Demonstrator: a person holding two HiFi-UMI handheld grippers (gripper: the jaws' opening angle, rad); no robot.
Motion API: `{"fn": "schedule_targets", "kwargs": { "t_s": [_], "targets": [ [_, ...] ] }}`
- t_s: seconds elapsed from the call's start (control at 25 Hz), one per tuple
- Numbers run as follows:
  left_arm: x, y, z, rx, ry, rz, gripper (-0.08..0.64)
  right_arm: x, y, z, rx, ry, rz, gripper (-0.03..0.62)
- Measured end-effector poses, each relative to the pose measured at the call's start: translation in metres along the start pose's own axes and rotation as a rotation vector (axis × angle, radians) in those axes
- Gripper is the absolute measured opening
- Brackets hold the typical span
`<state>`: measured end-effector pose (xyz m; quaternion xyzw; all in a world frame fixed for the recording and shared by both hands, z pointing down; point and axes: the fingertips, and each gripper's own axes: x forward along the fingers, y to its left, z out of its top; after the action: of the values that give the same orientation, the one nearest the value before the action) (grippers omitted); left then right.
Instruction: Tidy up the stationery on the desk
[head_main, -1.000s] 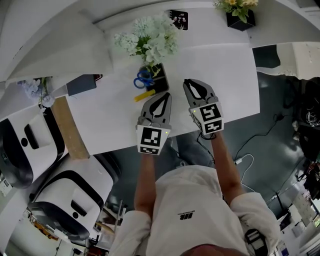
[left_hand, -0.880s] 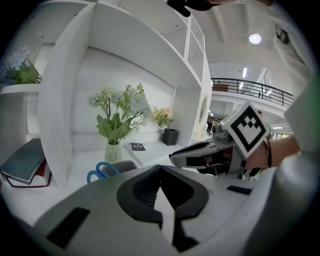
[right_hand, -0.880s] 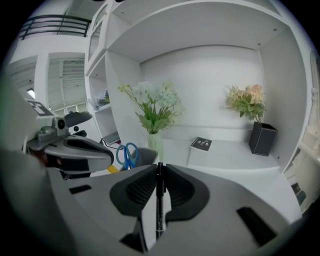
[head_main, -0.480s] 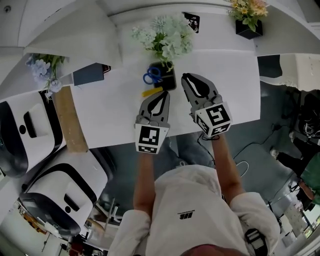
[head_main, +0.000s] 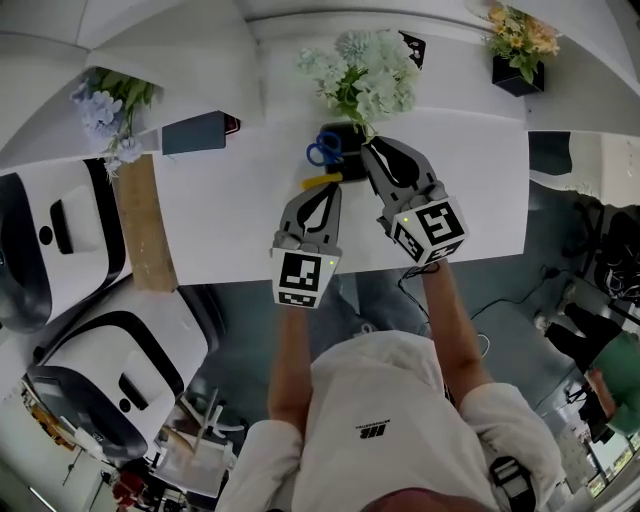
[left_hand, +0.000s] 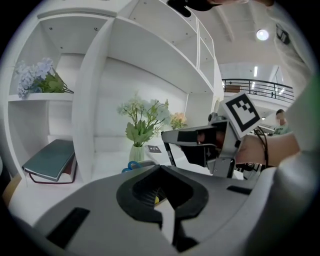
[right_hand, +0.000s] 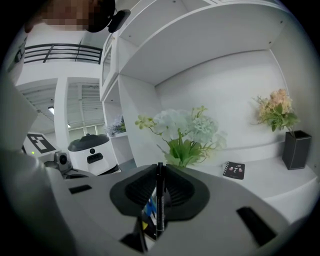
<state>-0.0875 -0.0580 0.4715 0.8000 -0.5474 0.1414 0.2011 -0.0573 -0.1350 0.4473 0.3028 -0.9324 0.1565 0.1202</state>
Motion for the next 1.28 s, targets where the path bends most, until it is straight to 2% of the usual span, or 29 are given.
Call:
{"fn": "schedule_targets", "kwargs": {
  "t_s": [0.4, 0.68, 0.88, 1.28],
  "targets": [
    [-0.001, 0.010, -0.001, -0.017, -0.003, 0.026, 0.000, 0.027, -0.002, -0.002, 0.008, -0.040, 0.022, 0.041],
    [-0.001, 0.012, 0.000, -0.014, -0.004, 0.023, 0.000, 0.033, -0.008, -0.034, -0.022, 0.037, -0.010, 0.058],
    [-0.006, 0.011, 0.005, -0.003, -0.013, 0.012, 0.000, 0.016, -0.005, -0.040, -0.021, 0.058, -0.035, 0.074],
    [-0.026, 0.000, 0.024, 0.037, -0.054, -0.031, 0.000, -0.034, 0.017, -0.020, -0.085, 0.033, -0.104, 0.044]
  ]
}}
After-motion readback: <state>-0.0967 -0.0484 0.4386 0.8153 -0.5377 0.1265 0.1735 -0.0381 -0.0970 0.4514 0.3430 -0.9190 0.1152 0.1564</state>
